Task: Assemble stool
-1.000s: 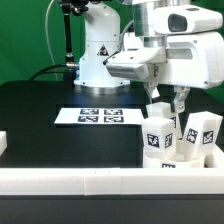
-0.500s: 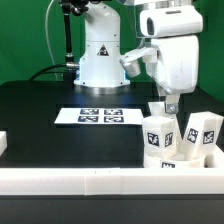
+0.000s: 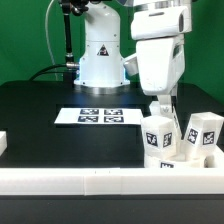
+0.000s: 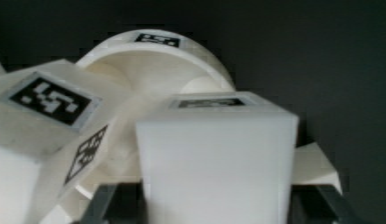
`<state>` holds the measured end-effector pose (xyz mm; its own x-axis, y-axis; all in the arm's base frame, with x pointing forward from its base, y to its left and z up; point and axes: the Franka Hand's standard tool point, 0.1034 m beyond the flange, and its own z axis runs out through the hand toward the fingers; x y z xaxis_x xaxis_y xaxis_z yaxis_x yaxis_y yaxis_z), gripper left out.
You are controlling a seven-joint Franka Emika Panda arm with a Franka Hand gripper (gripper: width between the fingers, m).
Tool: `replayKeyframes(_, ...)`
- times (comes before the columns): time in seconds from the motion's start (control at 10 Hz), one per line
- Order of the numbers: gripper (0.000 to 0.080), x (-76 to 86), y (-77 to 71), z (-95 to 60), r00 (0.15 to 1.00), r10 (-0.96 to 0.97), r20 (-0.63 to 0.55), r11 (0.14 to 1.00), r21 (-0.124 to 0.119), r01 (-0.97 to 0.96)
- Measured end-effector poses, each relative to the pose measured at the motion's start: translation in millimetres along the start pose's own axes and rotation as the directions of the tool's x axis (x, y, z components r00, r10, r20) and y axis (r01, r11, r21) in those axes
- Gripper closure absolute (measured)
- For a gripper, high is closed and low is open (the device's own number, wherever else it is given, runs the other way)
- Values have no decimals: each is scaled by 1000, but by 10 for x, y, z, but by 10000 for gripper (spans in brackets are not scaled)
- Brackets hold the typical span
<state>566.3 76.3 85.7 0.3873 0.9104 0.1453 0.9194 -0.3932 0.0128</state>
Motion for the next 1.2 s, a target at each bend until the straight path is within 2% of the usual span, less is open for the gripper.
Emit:
replayKeyframes(0.3,462,20,-14,3,969,247,-8,969,9,-247)
replayKeyframes(0.5,462,59,-54,9,893,449,-10,893,21,-449)
replayKeyframes(0.8,462,207,-134,19,685,729,-13,685,46,-728)
replayKeyframes(1.2,462,273,-153,21,395,918,-22,396,67,-916)
